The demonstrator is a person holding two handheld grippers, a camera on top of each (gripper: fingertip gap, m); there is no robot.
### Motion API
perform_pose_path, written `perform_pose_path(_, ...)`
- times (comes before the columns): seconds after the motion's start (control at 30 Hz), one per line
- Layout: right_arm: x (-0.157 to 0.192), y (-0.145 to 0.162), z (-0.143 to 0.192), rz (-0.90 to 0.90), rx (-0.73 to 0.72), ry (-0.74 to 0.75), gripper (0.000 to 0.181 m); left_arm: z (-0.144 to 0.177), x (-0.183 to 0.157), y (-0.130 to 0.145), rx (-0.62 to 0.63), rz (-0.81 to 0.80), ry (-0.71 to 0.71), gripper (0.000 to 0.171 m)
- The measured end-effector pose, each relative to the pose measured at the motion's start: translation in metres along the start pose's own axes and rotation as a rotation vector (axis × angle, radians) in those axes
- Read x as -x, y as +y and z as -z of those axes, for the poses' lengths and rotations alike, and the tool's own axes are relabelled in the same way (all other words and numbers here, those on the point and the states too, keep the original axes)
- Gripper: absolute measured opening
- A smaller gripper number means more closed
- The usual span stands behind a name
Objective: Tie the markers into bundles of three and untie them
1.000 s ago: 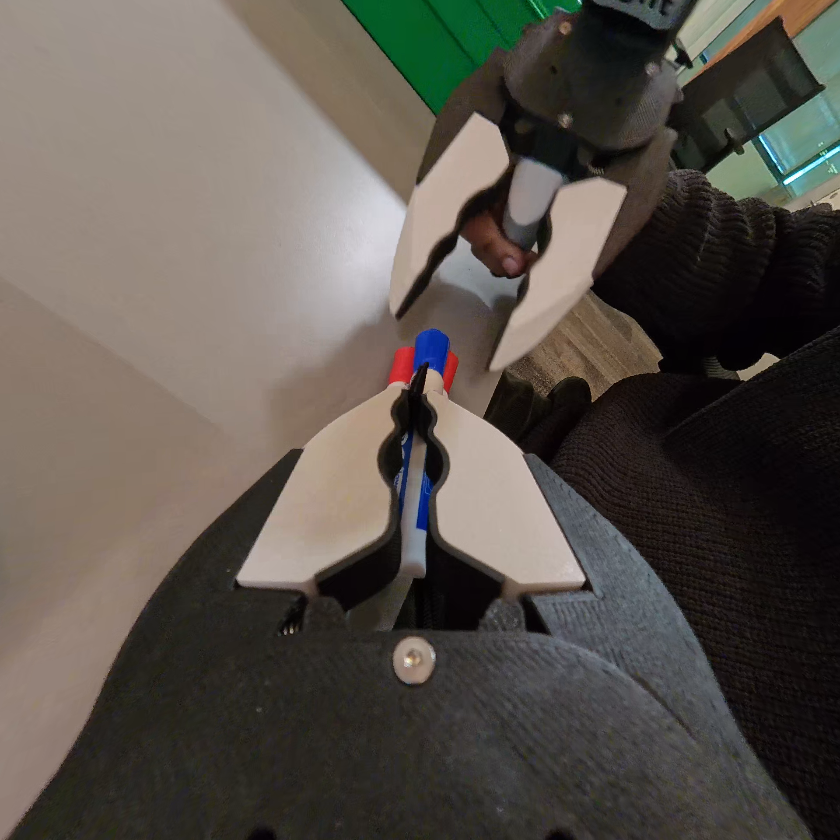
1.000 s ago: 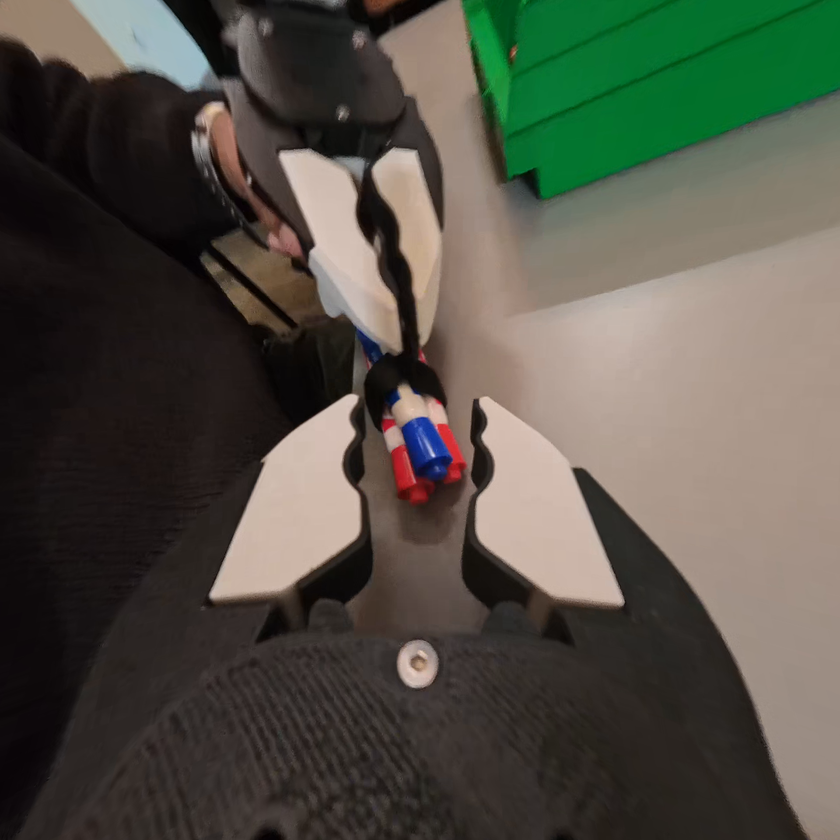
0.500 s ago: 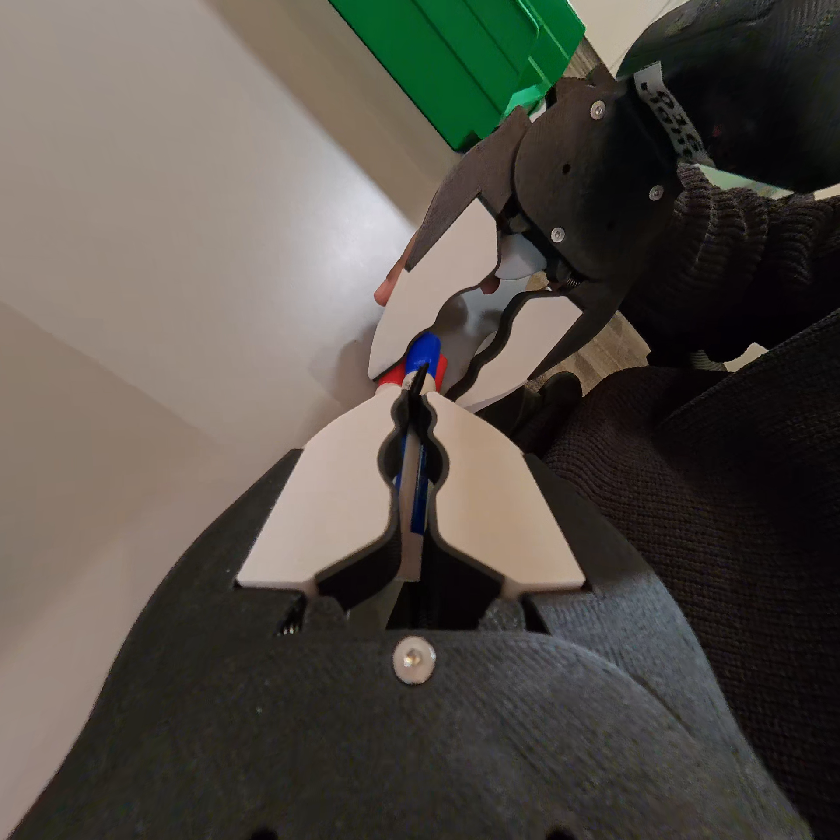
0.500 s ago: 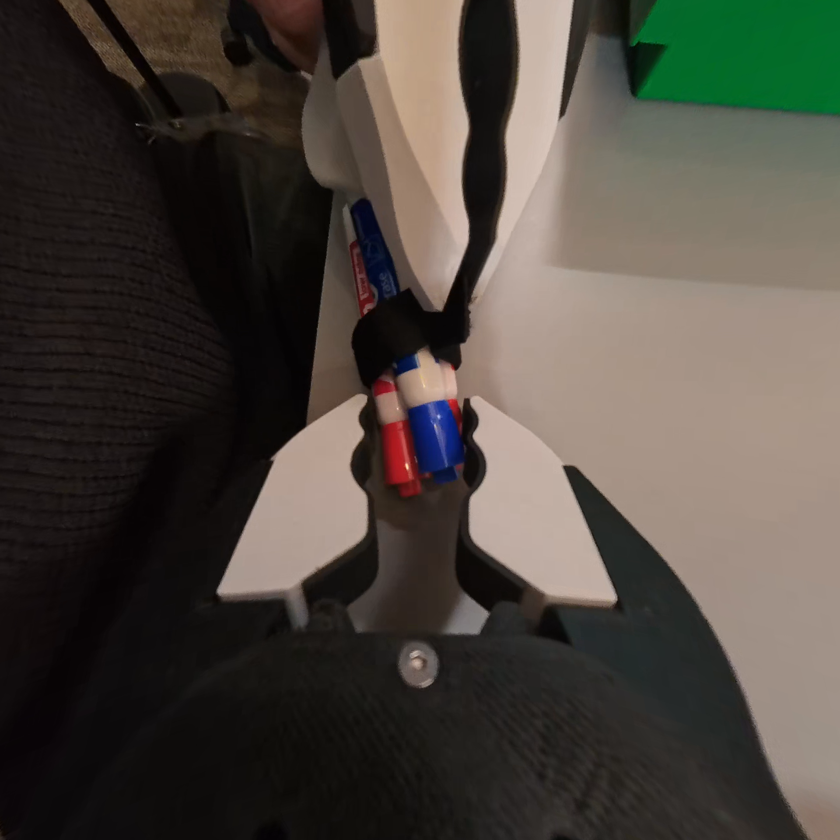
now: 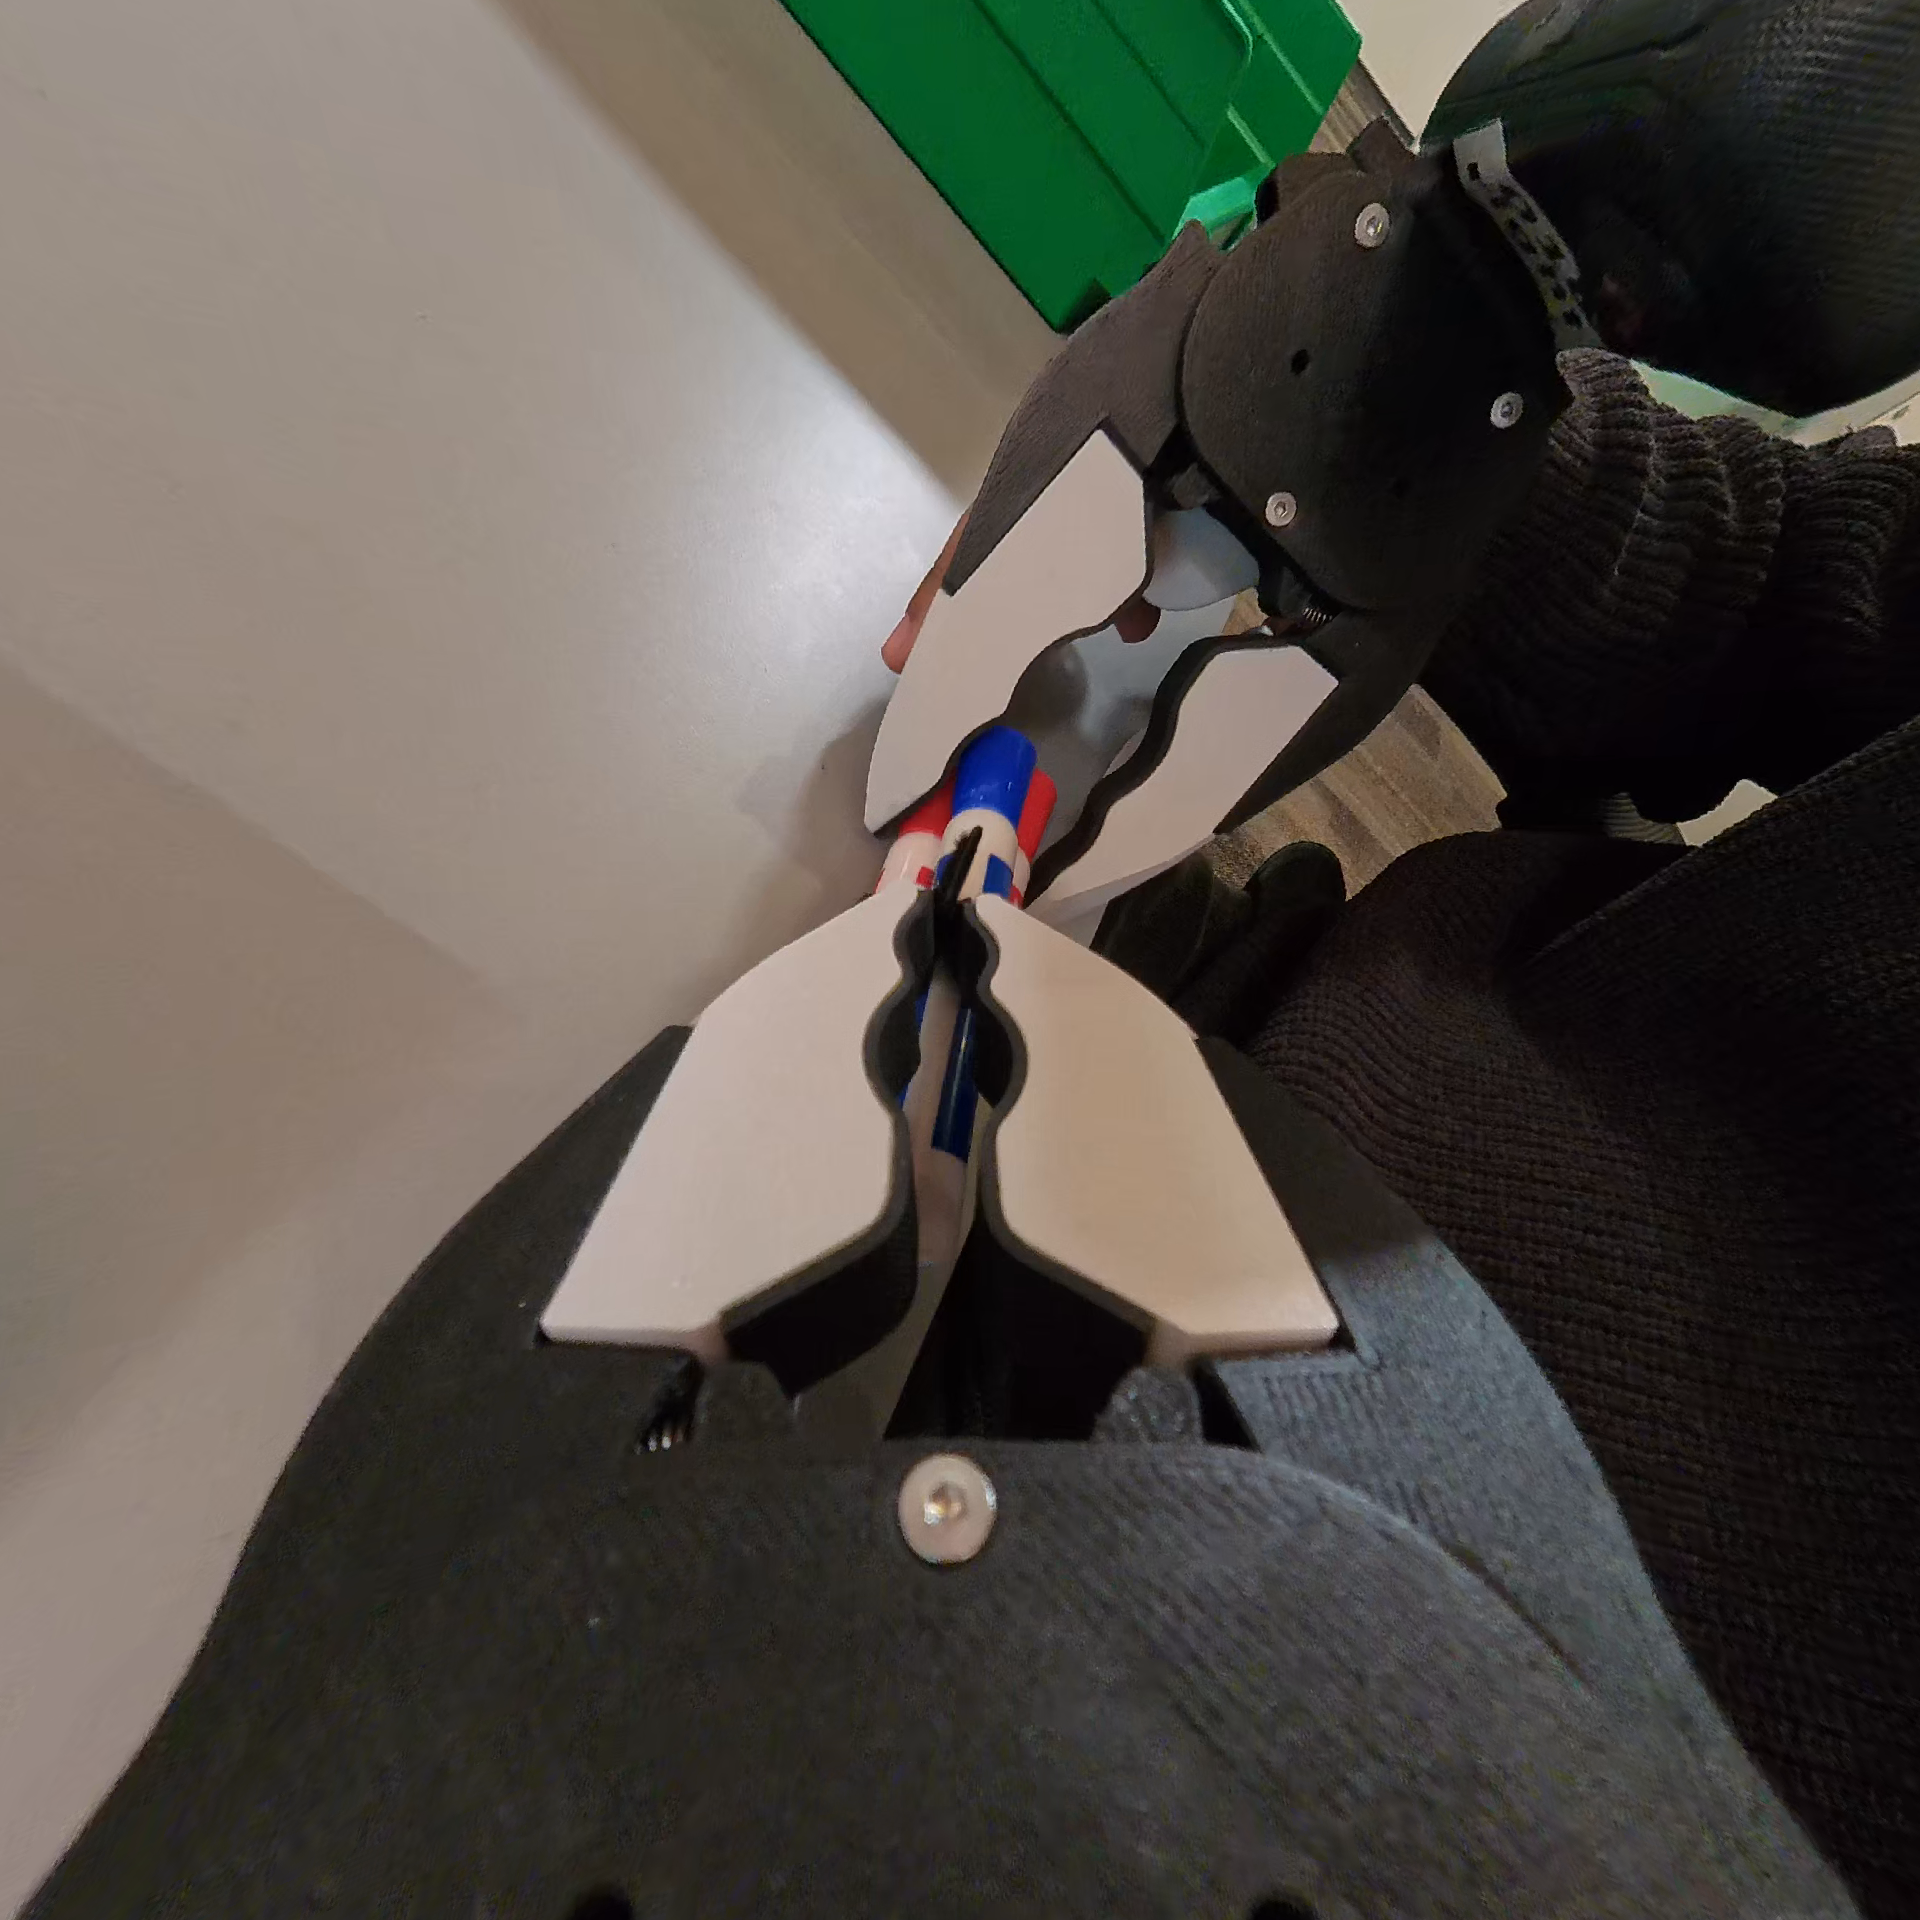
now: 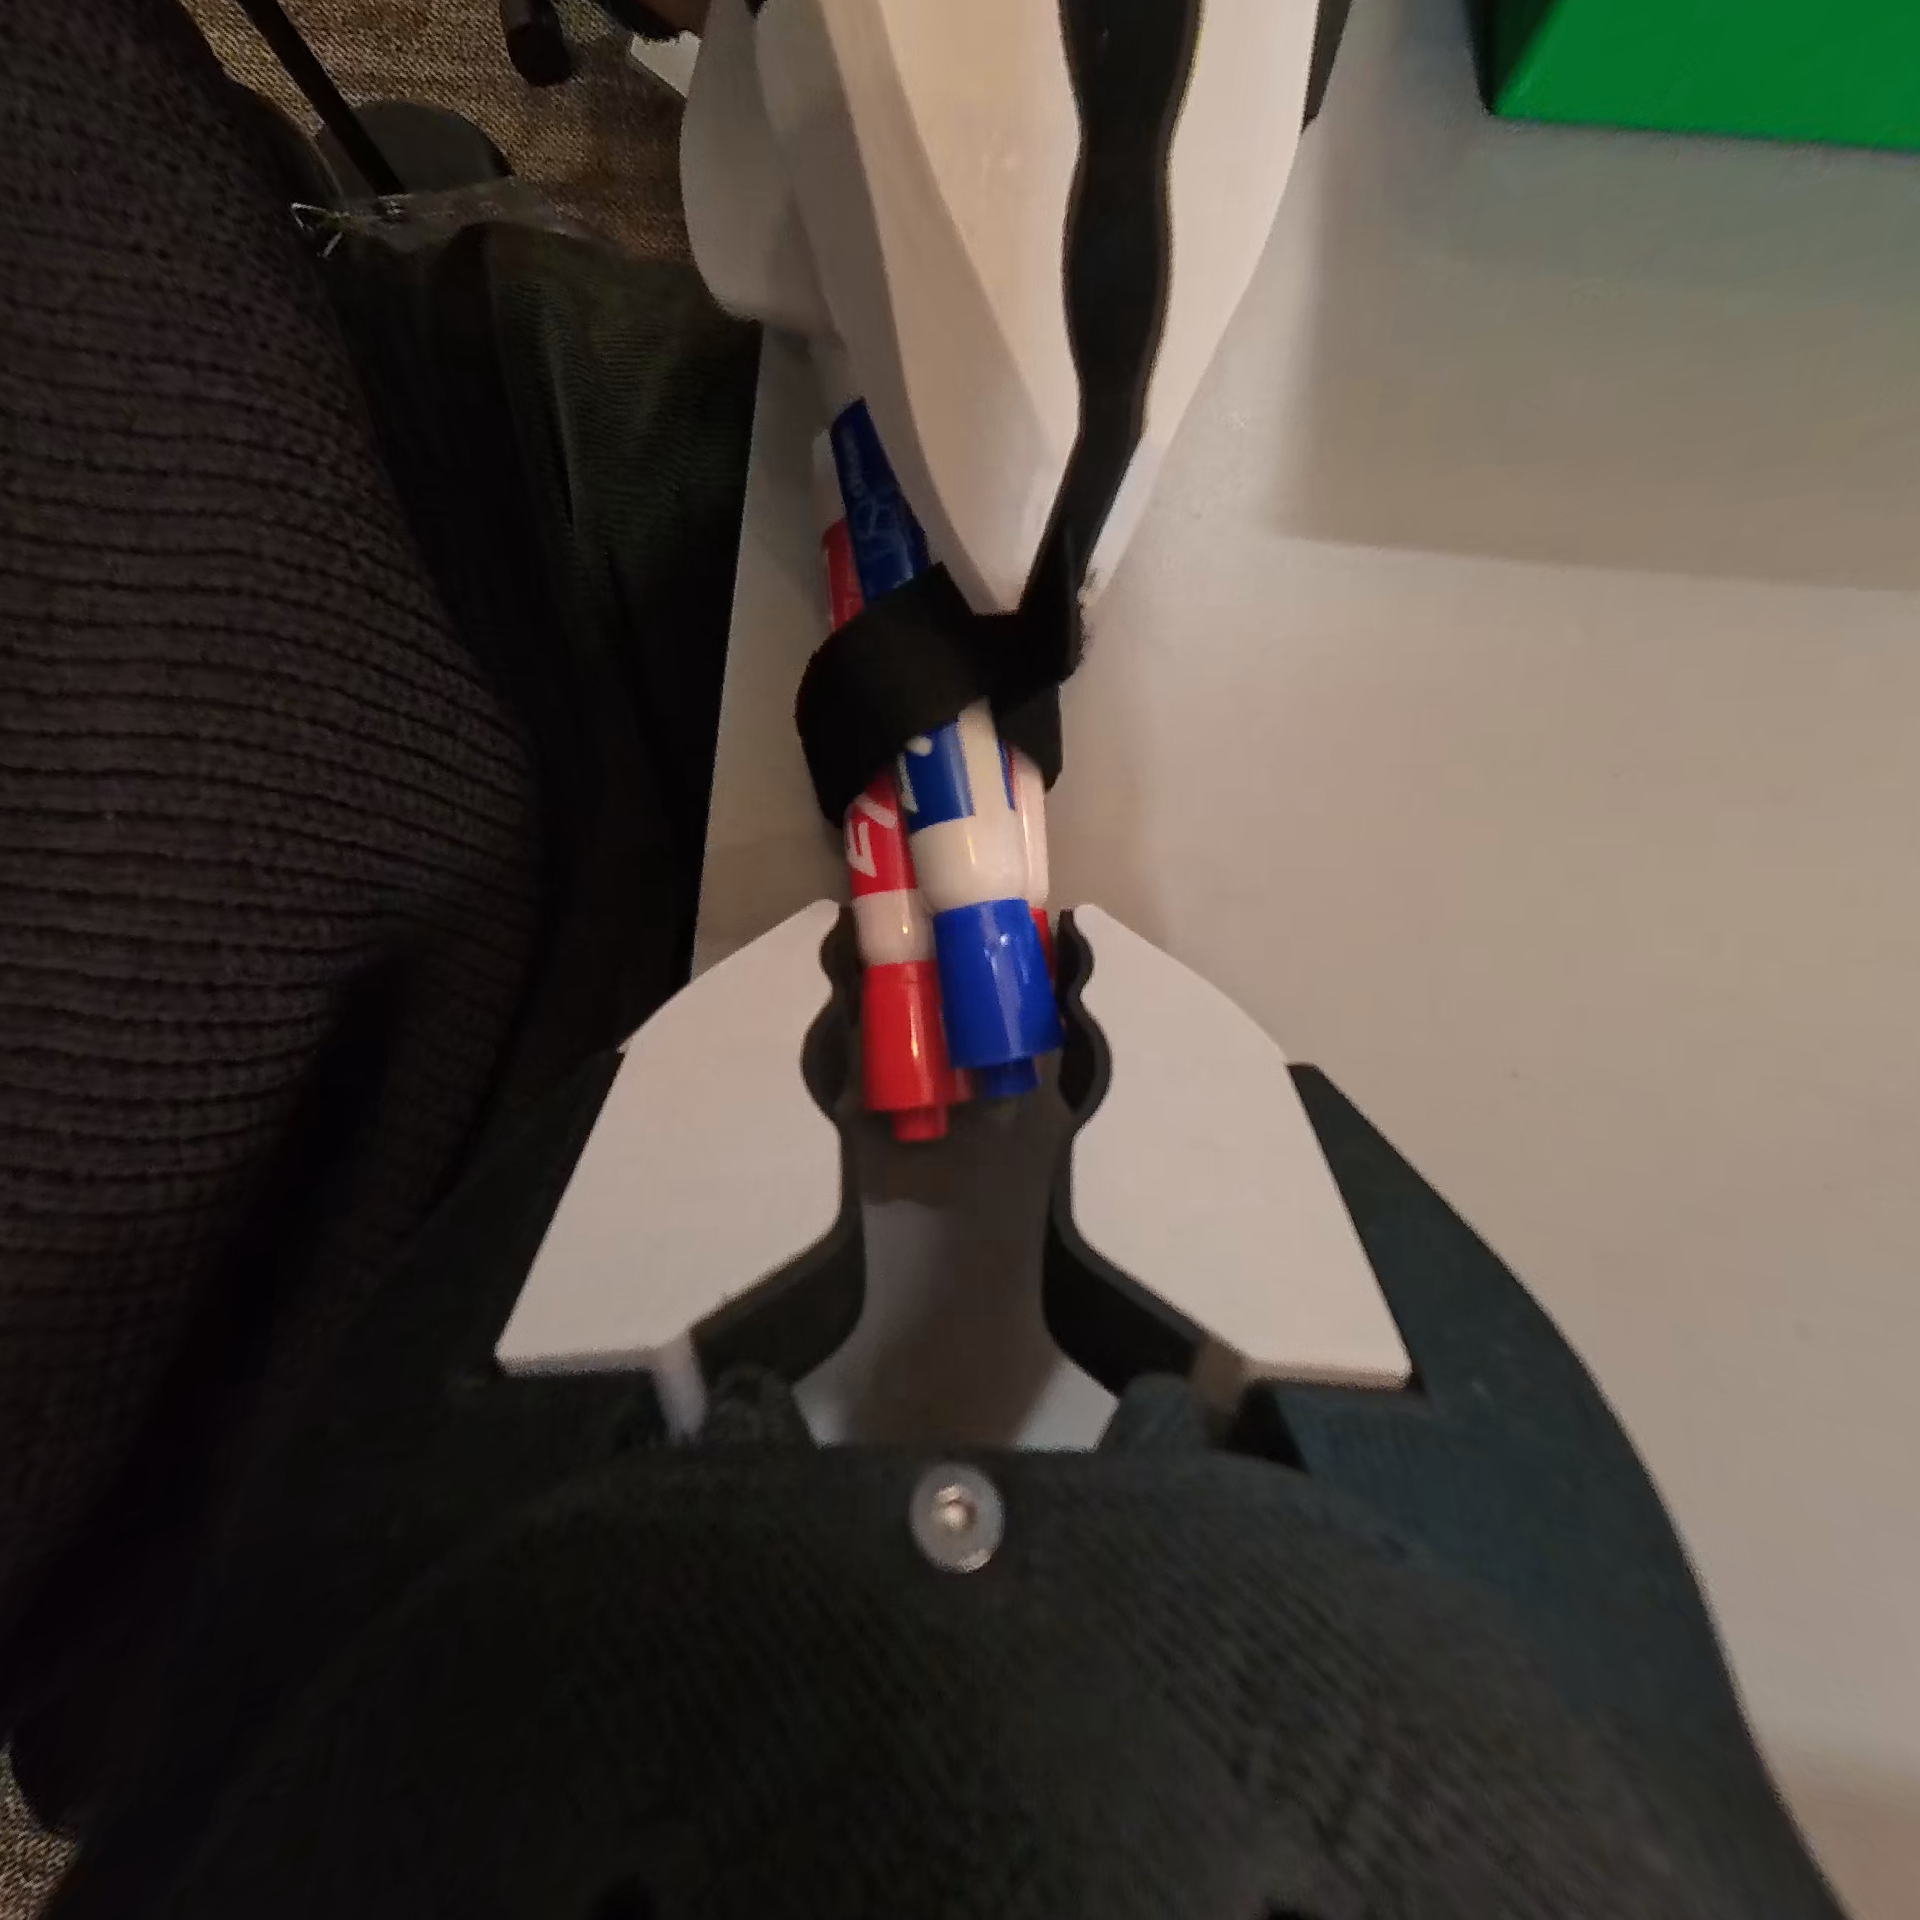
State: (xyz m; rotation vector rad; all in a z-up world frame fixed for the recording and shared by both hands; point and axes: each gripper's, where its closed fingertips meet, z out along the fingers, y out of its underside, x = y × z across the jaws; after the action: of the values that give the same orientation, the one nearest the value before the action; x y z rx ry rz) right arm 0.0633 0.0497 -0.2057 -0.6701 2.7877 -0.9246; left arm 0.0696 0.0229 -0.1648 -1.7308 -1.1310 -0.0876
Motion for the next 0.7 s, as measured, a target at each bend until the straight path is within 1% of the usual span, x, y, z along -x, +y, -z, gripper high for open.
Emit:
perform_pose_path(0.17,-0.001,0.002,0.001,-0.016,-0.004,-0.003,0.038,0.001,0.001,0.0,-0.001,0.004,0.0,0.006)
perform_pose_path(0.2,-0.002,0.001,0.001,-0.02,-0.008,0.005,0.04,0.001,0.001,0.0,-0.001,0.004,0.002,0.006)
perform_pose_path(0.27,-0.005,-0.005,0.004,-0.037,-0.045,0.016,0.05,0.001,0.0,0.0,-0.002,0.005,0.002,0.006)
perform_pose_path(0.37,-0.007,-0.025,0.014,-0.105,-0.178,0.004,0.06,0.001,0.0,0.0,-0.002,0.005,0.001,0.006)
perform_pose_path(0.43,-0.009,-0.042,0.019,-0.206,-0.295,-0.025,0.062,0.001,0.0,0.0,-0.004,0.005,0.002,0.006)
perform_pose_path(0.5,-0.009,-0.053,0.019,-0.321,-0.36,-0.077,0.061,0.001,0.0,0.0,-0.006,0.007,0.004,0.005)
perform_pose_path(0.57,-0.008,-0.055,0.013,-0.384,-0.362,-0.108,0.056,0.001,0.0,-0.001,-0.009,0.013,0.007,0.006)
perform_pose_path(0.7,-0.006,-0.052,0.001,-0.41,-0.329,-0.103,0.053,0.002,0.0,-0.001,-0.015,0.021,0.013,0.005)
